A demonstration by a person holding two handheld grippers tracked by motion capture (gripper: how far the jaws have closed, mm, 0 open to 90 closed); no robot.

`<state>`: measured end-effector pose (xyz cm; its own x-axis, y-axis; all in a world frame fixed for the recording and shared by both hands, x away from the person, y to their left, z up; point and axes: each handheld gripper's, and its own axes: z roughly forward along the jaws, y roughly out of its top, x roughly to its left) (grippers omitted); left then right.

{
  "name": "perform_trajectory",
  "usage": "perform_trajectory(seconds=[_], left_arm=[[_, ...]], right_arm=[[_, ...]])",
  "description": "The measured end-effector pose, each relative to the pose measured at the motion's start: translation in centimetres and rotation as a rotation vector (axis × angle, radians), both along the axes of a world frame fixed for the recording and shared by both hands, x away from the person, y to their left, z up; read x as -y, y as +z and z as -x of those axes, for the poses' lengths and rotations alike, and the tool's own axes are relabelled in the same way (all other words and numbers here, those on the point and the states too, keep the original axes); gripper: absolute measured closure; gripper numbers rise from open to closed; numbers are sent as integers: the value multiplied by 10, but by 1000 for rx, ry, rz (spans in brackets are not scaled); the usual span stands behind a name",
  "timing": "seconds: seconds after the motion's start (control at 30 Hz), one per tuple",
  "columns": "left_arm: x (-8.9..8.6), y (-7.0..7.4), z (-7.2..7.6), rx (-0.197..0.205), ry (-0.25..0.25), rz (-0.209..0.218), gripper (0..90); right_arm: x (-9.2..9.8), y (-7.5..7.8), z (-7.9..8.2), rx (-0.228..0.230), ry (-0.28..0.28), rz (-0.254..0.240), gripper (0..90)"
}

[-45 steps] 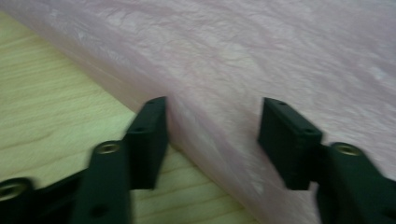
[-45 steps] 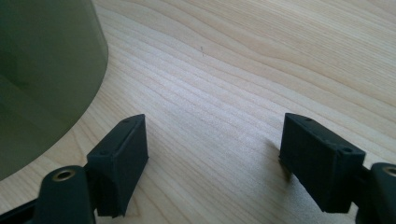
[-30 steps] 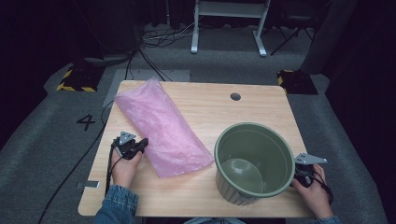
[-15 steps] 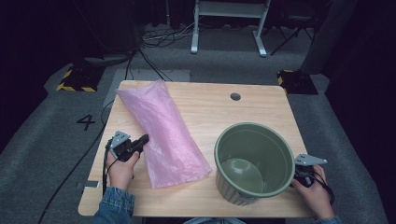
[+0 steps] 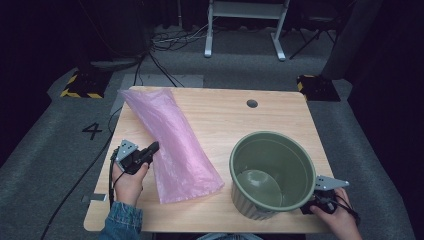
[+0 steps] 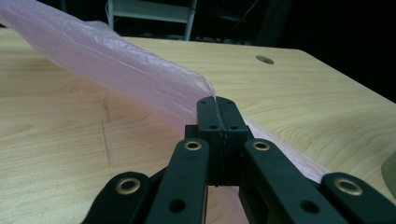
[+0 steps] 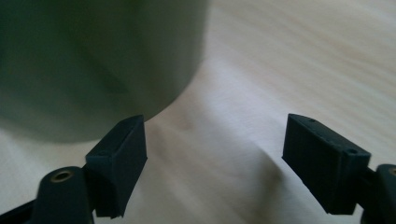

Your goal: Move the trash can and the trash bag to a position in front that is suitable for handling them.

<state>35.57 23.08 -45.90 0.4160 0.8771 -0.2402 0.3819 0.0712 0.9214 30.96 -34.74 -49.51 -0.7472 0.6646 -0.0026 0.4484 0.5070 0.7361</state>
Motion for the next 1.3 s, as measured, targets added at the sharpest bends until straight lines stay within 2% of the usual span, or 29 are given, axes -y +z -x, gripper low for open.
perform_trajectory(seconds=[0.1, 0.23, 0.4, 0.53, 0.7, 0.87, 0.97, 1.13, 1.23, 1.3], left_arm=[[0, 3, 1, 11, -2, 3, 900], [1, 6, 3, 30, -3, 25, 899], [1, 12, 6, 59, -1, 32, 900], [2, 19, 9, 82, 1, 27, 900], [2, 25, 13, 111, 3, 26, 900], [0, 29, 15, 124, 7, 29, 900], [-1, 32, 16, 132, 11, 34, 900], [-1, 41, 15, 154, 7, 29, 900], [-2, 48, 11, 161, 8, 20, 900], [-3, 52, 7, 163, 5, 18, 900]], right_arm=[[-8, -1, 5, -3, 46, 11, 222], [-12, 0, 4, 13, 57, 46, 231], [-13, 2, -2, 43, 1, 35, 265], [-19, 5, -10, 59, -47, 2, 275], [-21, 5, -10, 39, -34, 1, 272], [-27, -1, -1, 3, 65, 56, 251], [-30, -2, 4, -6, 101, 52, 250], [-38, 0, 1, -1, 91, 63, 251], [-45, -2, -5, -9, 53, 53, 260], [-49, -4, -9, -16, 49, 25, 259]])
